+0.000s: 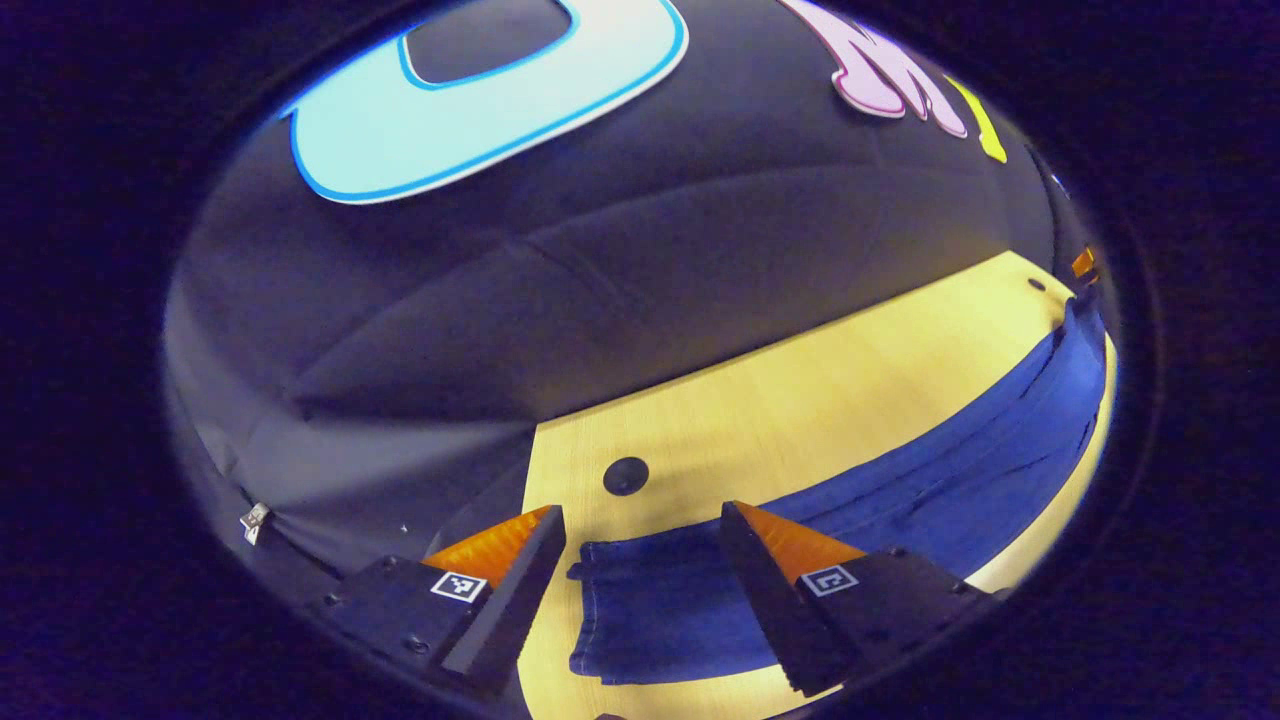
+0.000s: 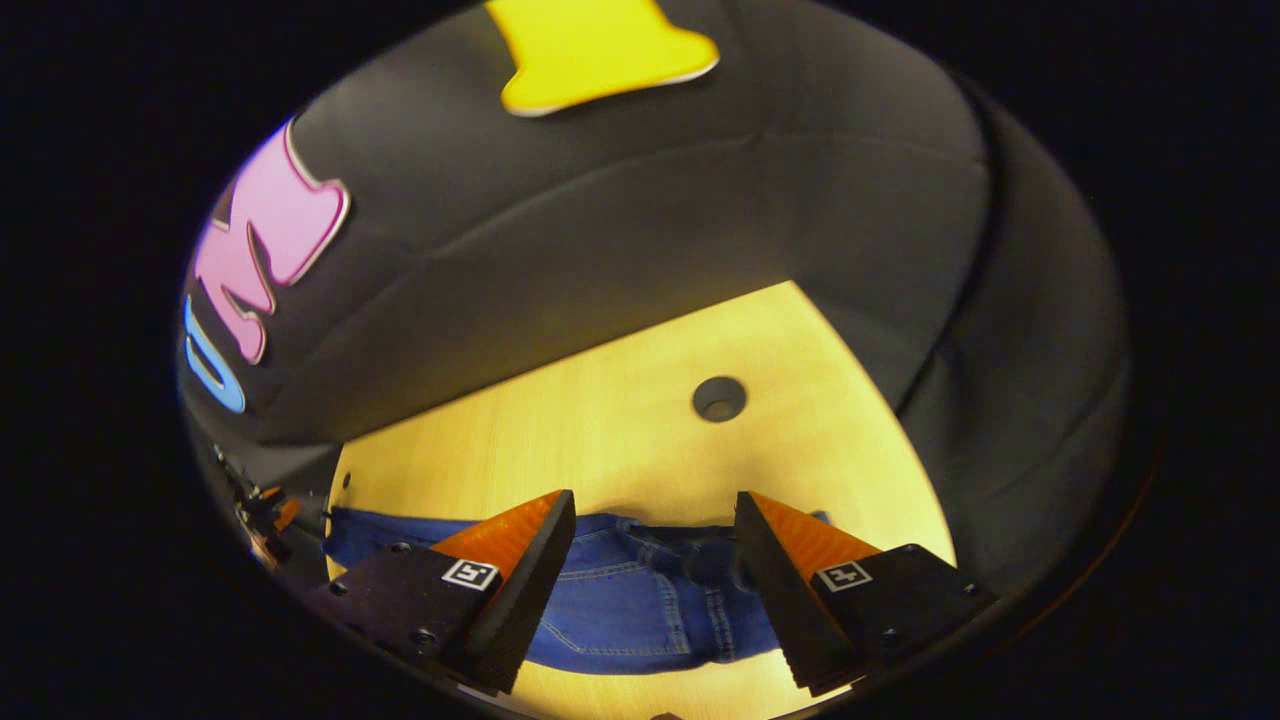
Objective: Grasp the waist and the cuffs of the jeans and fold them to make the two legs overlap; first hold the waist and fold one-third of the jeans toward the cuffs, then hold the cuffs and fold the remaining one-third in the same direction to finish folding.
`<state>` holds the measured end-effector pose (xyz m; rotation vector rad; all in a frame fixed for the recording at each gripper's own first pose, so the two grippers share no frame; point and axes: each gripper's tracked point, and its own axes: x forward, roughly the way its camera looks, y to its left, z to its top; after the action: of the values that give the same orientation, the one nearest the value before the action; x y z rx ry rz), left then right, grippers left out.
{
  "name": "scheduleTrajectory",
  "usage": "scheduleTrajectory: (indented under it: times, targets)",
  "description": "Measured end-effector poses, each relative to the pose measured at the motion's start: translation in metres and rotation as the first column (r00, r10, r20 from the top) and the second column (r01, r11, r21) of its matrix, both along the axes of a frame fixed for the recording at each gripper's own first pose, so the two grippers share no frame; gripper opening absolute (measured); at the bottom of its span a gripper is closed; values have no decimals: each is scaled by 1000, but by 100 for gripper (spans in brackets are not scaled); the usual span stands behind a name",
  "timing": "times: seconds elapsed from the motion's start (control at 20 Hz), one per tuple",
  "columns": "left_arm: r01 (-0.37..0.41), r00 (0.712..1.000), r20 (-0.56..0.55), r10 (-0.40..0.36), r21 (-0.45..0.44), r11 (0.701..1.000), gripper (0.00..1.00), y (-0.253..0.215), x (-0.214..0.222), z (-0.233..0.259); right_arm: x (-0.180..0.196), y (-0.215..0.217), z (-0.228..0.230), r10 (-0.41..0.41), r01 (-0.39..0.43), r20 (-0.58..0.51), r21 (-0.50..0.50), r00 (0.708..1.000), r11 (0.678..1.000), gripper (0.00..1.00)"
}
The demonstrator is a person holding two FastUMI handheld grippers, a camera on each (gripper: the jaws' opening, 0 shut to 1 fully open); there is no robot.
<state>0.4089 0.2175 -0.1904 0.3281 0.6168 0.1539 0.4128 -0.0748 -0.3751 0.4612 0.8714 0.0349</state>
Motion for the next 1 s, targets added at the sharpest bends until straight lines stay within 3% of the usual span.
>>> scheduleTrajectory:
  times: [0.2, 0.3, 0.4, 0.45, 0.65, 0.75, 0.9, 0.95, 1.0]
  targets:
    - [28, 992, 127, 3, -240, 970, 99, -64, -56, 37, -38, -35, 9, -189, 192, -39, 105, 981, 976, 99]
    - [80, 990, 130, -53, -216, 973, 98, -78, -83, 41, -61, -38, 3, -270, 279, -82, 151, 959, 948, 98]
    - [117, 988, 118, -99, -153, 981, 99, -90, -104, 45, -82, -29, -2, -334, 360, -145, 225, 931, 905, 98]
    - [133, 987, 113, -116, -163, 978, 98, -102, -112, 50, -90, -25, -11, -365, 398, -171, 254, 915, 881, 99]
    - [167, 982, 118, -148, -174, 970, 98, -118, -141, 69, -124, -38, -56, -469, 528, -269, 214, 841, 822, 99]
    - [161, 984, 97, -146, -157, 974, 98, -113, -155, 70, -126, -48, -74, -520, 588, -302, 214, 799, 780, 99]
    - [128, 991, 60, -121, -138, 982, 99, -104, -174, 66, -116, -56, -90, -552, 623, -311, 209, 774, 754, 99]
    - [122, 992, 51, -116, -132, 984, 99, -103, -176, 65, -106, -55, -92, -568, 640, -312, 227, 762, 734, 87]
    - [118, 993, 40, -114, -126, 985, 99, -103, -179, 62, -102, -55, -91, -578, 653, -316, 236, 752, 720, 95]
